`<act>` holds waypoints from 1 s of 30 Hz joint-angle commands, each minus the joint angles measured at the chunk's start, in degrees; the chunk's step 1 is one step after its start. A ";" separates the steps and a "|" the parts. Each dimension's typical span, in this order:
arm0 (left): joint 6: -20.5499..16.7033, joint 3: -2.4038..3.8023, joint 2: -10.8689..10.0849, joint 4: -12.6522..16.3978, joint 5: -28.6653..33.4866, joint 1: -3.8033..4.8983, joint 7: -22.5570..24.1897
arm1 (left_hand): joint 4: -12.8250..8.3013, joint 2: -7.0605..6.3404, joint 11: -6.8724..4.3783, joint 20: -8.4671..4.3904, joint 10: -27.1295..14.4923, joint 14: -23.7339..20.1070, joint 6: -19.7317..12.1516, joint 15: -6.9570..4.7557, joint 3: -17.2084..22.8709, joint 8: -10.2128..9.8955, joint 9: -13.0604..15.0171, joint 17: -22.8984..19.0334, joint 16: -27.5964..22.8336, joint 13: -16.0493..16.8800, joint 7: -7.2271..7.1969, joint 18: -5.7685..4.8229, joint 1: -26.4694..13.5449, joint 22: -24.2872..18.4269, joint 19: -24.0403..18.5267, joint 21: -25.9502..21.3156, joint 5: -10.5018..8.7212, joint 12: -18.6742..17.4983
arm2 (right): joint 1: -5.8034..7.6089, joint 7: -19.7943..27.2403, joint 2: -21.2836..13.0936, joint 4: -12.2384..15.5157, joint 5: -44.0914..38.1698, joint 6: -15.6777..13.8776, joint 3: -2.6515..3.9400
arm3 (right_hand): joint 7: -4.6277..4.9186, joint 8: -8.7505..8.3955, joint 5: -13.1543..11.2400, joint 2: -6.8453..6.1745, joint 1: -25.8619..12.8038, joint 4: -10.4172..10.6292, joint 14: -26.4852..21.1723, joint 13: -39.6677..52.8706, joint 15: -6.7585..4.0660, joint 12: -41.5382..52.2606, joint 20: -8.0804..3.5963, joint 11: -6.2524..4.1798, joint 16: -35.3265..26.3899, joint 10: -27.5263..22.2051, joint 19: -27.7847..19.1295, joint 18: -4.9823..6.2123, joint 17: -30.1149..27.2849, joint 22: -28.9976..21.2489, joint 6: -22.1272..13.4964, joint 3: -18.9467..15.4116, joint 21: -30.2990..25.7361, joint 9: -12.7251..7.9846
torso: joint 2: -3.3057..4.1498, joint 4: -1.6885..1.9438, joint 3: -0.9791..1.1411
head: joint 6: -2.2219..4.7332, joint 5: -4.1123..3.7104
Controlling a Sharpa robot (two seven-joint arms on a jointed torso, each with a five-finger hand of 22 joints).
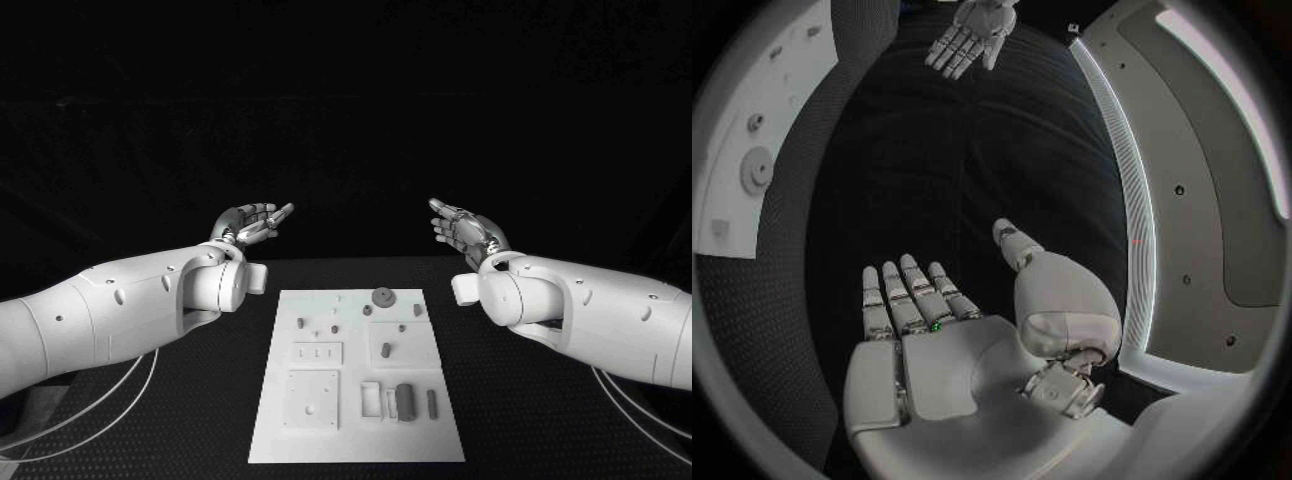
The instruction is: Assemble the parts on the task board
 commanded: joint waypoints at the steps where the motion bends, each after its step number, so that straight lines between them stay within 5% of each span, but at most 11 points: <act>1: 7.21 -0.85 0.80 -2.07 -0.17 1.40 -6.55 | -0.02 -0.19 -0.17 0.09 1.17 0.39 0.38 0.07 0.49 0.42 0.52 0.49 0.35 0.11 0.03 -0.88 0.89 0.61 0.50 0.42 0.31 0.29 | 1.79 -8.49 0.47 -2.66 -2.92 13.55 -0.86 | 5.26 1.30 0.19 0.39 1.88 -1.49 1.12 0.32 0.07 0.71 0.44 -0.28 0.99 2.56 0.21 0.46 0.89 1.62 1.41 0.35 0.49 1.27 | 0.06 0.01 0.01 | -0.01 0.00; 5: 7.97 -1.41 1.11 -3.05 -0.18 2.12 -7.36 | -0.02 0.04 -0.67 -0.04 2.54 0.73 0.44 -0.01 0.45 0.67 0.76 0.81 0.77 0.24 -0.20 -0.88 0.93 0.93 0.68 0.62 0.31 0.54 | 3.41 -11.15 0.83 -4.95 -3.53 17.45 -1.85 | 5.10 4.61 0.20 -0.27 4.83 -3.46 4.38 1.07 0.43 2.42 1.26 -0.41 3.44 8.84 -0.55 -0.25 3.12 -0.80 5.57 1.34 0.56 4.52 | 0.06 0.01 0.01 | -0.01 0.00; 8: 7.98 -1.41 1.11 -3.06 -0.18 2.13 -7.37 | -0.08 0.45 -0.79 -0.31 5.09 1.43 1.08 -0.10 0.38 1.18 1.09 1.18 1.36 0.57 0.04 -0.88 1.12 1.30 1.14 0.95 0.32 1.06 | 4.22 -12.48 1.01 -6.09 -3.83 19.40 -2.34 | 5.29 7.28 0.20 -0.63 7.43 -5.32 8.38 1.15 0.46 3.06 1.30 -0.16 6.21 10.67 0.43 -0.18 5.56 3.59 9.24 2.29 1.69 7.02 | 0.06 0.01 0.01 | -0.01 0.00; 11: 7.98 -1.41 1.11 -3.06 -0.18 2.13 -7.37 | -0.65 2.72 0.94 -1.75 9.78 4.62 4.85 0.03 -0.99 3.02 1.80 2.04 3.21 1.33 2.72 -0.17 2.61 2.22 4.59 2.65 0.41 2.99 | 4.64 -13.18 1.10 -6.68 -3.99 20.42 -2.60 | 5.25 8.80 0.22 -1.12 10.26 -7.79 11.18 1.25 0.52 3.83 1.09 -0.03 7.97 12.99 2.13 0.25 6.78 9.29 12.15 3.25 3.11 7.57 | 0.06 0.01 0.01 | -0.01 0.00; 12: 10.99 -1.44 0.29 -2.12 -7.00 2.26 -4.98 | -0.94 3.84 1.19 -2.14 11.19 5.89 5.71 0.02 -2.42 3.17 1.71 2.18 3.74 1.46 3.02 0.02 3.33 2.26 5.78 3.01 0.17 3.43 | 4.82 -7.40 2.48 -10.64 -21.62 15.92 -2.62 | 5.38 9.17 0.23 -1.27 10.98 -8.45 12.00 1.31 0.64 4.14 1.05 0.11 8.40 13.89 2.78 0.41 6.94 11.19 13.03 3.54 3.57 7.62 | 0.33 0.19 -0.08 | -1.46 -0.51; 14: 10.97 -1.44 0.06 -1.82 -7.00 2.26 -5.07 | -1.33 5.54 2.00 -2.87 13.89 8.96 7.30 0.18 -4.73 3.42 1.51 2.48 4.98 1.72 3.73 0.68 4.69 2.37 8.36 3.84 0.34 4.30 | 4.82 -6.34 2.80 -11.84 -26.51 16.00 -2.61 | 5.76 9.93 0.24 -1.64 12.53 -9.76 14.20 1.49 1.04 4.94 0.88 0.52 9.47 16.21 4.99 1.00 7.32 17.13 15.05 4.34 4.88 7.68 | 0.32 0.18 -0.12 | -1.50 -0.37; 17: 11.45 -1.44 -0.43 -1.45 -6.97 2.26 -4.83 | -1.77 7.31 3.63 -2.89 18.11 14.46 9.76 0.45 -7.82 3.57 0.98 2.97 6.82 2.25 6.30 3.06 6.92 2.61 12.50 5.26 0.37 5.76 | 4.66 -5.28 3.58 -13.69 -32.13 15.63 -2.61 | 6.37 10.95 0.24 -2.38 14.67 -10.54 17.11 1.62 2.19 5.86 0.45 1.35 10.57 19.57 9.67 2.50 7.63 23.90 18.39 5.41 6.72 7.65 | 0.33 0.12 -0.22 | -1.61 -0.04; 21: 13.51 -1.44 -1.07 -1.17 -6.84 2.26 -3.82 | -0.25 9.91 3.12 -2.85 20.20 16.78 12.29 0.25 -13.97 2.53 -0.81 2.03 5.48 1.62 5.74 3.88 11.55 1.53 14.33 4.35 0.41 5.12 | 4.42 -5.71 4.20 -15.18 -37.86 15.97 -2.60 | 5.86 11.54 0.19 -3.43 17.68 -10.69 22.52 1.65 0.45 6.72 0.21 0.36 12.55 24.50 14.90 4.76 8.54 22.65 22.30 6.01 6.80 7.28 | 0.66 -0.06 -0.35 | -1.36 0.13; 23: 14.42 -1.44 -1.42 -0.76 -6.88 2.26 -3.58 | -0.07 10.62 2.89 -2.93 20.98 17.30 13.14 0.08 -14.97 2.58 -1.04 1.93 5.32 1.59 5.42 3.84 12.55 1.34 14.75 4.20 0.40 5.20 | 4.44 -7.40 4.50 -15.89 -43.29 19.44 -2.58 | 5.68 11.86 0.19 -3.83 18.88 -10.78 24.23 1.77 -0.19 7.12 0.10 -0.17 13.26 26.03 16.34 5.37 8.97 22.43 23.54 6.21 6.93 7.34 | 1.05 -0.02 -0.33 | -1.19 0.23; 30: 15.88 -1.44 -2.46 1.85 -8.21 2.25 -2.96 | 0.05 12.85 2.07 -3.62 23.75 19.97 16.93 -0.55 -17.98 2.43 -2.35 2.03 5.01 1.30 4.13 3.81 17.77 0.67 17.14 3.86 0.43 5.03 | 4.48 -9.32 6.38 -17.62 -56.54 19.51 -2.50 | 4.45 12.07 0.21 -5.23 21.51 -10.78 33.36 3.19 -4.14 8.33 -0.02 -2.63 16.76 32.74 25.99 8.91 12.23 20.59 27.84 5.92 7.75 7.12 | 2.35 0.54 0.03 | -0.86 0.06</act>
